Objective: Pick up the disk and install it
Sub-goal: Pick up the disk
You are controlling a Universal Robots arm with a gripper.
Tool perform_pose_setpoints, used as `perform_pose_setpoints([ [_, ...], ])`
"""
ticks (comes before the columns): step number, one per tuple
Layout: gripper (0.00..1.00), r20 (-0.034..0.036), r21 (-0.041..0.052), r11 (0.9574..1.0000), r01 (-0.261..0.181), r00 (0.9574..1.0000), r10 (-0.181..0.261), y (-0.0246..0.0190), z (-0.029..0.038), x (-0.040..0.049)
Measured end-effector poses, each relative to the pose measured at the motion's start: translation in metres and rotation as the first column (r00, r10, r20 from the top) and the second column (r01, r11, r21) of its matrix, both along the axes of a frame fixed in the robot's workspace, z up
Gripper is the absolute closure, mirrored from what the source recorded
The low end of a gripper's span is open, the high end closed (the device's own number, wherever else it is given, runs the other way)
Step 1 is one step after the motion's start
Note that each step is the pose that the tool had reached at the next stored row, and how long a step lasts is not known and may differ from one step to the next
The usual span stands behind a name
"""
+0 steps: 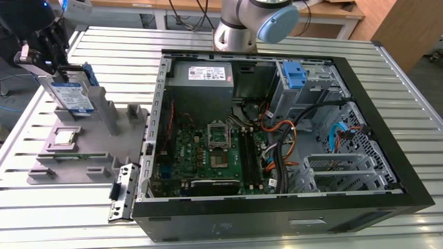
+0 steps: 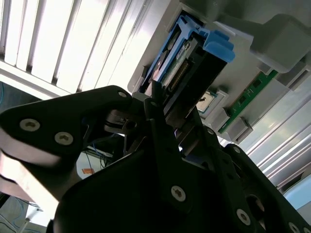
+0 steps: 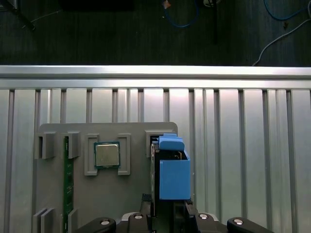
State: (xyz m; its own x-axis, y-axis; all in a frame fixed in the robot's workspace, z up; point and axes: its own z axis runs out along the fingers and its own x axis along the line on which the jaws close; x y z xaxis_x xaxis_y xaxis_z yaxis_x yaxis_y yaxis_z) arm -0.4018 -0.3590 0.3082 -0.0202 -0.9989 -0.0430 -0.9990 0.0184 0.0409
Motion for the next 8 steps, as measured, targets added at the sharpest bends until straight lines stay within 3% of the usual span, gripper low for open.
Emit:
perform_pose_setpoints([
  [8,0.65,-0.0002,-0.0001,1.0,0.0,1.0,0.0,0.0,0.0006,0.0],
])
